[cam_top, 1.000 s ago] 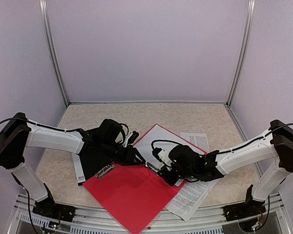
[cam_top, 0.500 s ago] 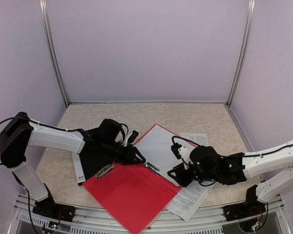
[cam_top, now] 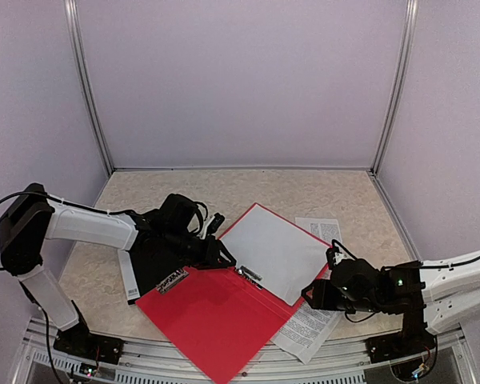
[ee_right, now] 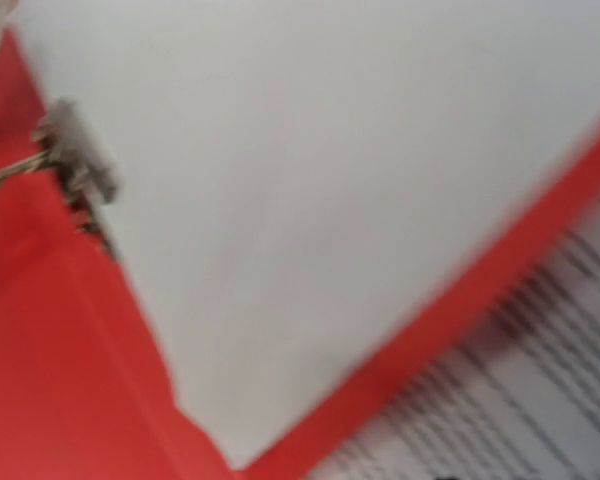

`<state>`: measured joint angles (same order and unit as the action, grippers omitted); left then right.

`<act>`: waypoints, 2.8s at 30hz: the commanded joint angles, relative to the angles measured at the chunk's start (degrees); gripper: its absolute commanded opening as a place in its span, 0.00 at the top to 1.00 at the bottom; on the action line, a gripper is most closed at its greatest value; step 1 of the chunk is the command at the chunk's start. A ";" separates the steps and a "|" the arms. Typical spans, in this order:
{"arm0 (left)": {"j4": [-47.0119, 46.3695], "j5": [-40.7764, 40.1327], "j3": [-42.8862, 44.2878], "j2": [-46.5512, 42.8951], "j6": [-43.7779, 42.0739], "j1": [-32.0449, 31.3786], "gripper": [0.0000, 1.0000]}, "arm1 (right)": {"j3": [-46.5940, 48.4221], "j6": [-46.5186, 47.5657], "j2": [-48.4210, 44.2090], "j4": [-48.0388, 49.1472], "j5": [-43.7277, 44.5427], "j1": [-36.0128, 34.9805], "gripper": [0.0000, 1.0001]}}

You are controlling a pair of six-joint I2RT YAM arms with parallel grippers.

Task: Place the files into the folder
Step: Hold the folder at the center of the board.

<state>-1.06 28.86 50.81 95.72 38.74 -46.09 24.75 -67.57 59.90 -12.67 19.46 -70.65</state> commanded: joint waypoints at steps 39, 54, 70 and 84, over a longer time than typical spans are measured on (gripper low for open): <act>4.40 -1.96 2.28 -1.57 -1.98 0.12 0.67 | -6.82 13.80 1.37 17.34 -19.14 35.35 0.47; 5.81 -2.59 3.16 -1.10 -2.71 0.12 0.67 | -9.47 11.51 5.26 25.84 -21.49 35.76 0.52; 7.41 -2.67 4.11 -0.82 -3.28 0.12 0.67 | -11.33 9.52 9.12 32.17 -21.73 36.11 0.62; 8.52 -3.33 4.48 -0.62 -3.89 0.15 0.67 | -11.18 9.56 10.24 33.62 -21.84 36.16 0.73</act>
<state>6.04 26.48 53.84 95.20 35.90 -46.09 14.24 -58.02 69.84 19.77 -2.37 -35.07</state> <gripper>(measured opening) 0.328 0.287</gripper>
